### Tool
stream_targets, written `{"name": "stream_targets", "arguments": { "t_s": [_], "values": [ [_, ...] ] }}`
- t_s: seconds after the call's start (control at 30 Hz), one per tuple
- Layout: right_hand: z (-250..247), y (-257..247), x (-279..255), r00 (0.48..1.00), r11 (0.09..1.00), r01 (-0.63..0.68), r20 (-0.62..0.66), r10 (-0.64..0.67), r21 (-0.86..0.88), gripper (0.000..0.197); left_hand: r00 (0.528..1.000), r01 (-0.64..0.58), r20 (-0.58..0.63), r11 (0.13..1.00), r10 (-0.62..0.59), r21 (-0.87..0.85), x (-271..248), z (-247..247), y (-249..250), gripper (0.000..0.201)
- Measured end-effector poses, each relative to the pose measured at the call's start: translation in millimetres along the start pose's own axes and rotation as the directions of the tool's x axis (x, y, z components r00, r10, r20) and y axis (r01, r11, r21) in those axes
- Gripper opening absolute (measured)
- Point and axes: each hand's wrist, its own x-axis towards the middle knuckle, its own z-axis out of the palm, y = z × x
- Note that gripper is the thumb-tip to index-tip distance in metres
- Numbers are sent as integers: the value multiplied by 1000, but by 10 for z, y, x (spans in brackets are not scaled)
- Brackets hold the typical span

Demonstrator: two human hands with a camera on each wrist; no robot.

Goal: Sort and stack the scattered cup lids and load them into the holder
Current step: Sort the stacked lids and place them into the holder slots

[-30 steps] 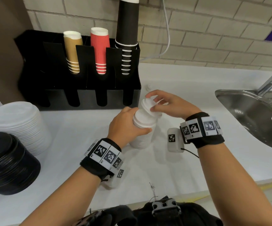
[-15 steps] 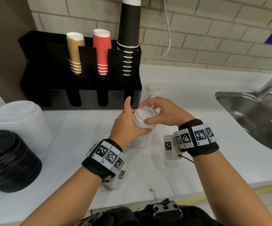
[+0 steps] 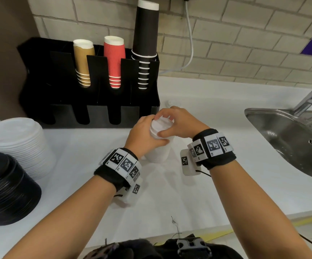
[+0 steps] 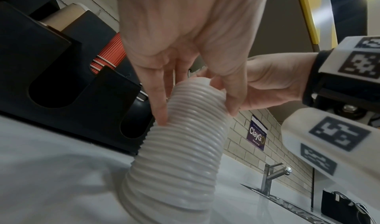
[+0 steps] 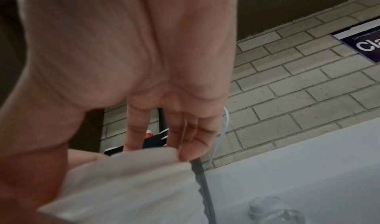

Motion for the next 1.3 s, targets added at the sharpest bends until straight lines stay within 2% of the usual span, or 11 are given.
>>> {"name": "stream_targets", "arguments": {
  "t_s": [0.07, 0.17, 0.27, 0.33, 0.4, 0.47, 0.57, 0.73, 0.97, 1.2, 1.3],
  "values": [
    [-35, 54, 10, 999, 999, 13, 30, -14, 30, 44, 1000, 1, 13, 1000, -1, -19, 26, -11, 15, 69],
    [-209, 186, 33, 999, 955, -26, 33, 18, 295, 27, 1000, 3, 15, 1000, -3, -23, 34, -10, 25, 61],
    [-387, 441, 221, 969, 895, -162, -105, 224, 415, 18, 1000, 22, 15, 1000, -22, 1, 26, -17, 30, 64],
    [-405, 622, 446, 929, 894, -310, -97, 357, 323, 28, 999, 37, 23, 999, -37, 22, 25, -23, 34, 66],
    [-318, 763, 682, 908, 904, -419, 28, 418, 86, 40, 999, 47, 27, 998, -47, 35, 17, -22, 39, 67],
    [-176, 874, 855, 889, 893, -432, 106, 445, -126, 53, 998, 53, 24, 998, -54, 35, 10, -19, 44, 68],
    [55, 1045, 990, 867, 862, -460, 101, 488, -214, 74, 998, 62, 24, 998, -63, 28, 0, -26, 44, 71],
    [269, 1233, 1201, 874, 835, -418, 91, 477, -358, 75, 997, 66, 26, 998, -67, 13, -10, -40, 35, 67],
    [303, 1326, 1306, 884, 810, -397, 57, 464, -431, 71, 997, 75, 10, 997, -75, 8, -23, -17, 31, 70],
    [280, 1202, 1360, 887, 854, -369, 136, 441, -368, 64, 998, 62, 30, 998, -63, 24, -15, -28, 38, 67],
    [233, 1133, 1315, 897, 862, -379, 95, 431, -336, 53, 998, 59, 27, 998, -60, 36, -6, -22, 11, 71]
  ]
}}
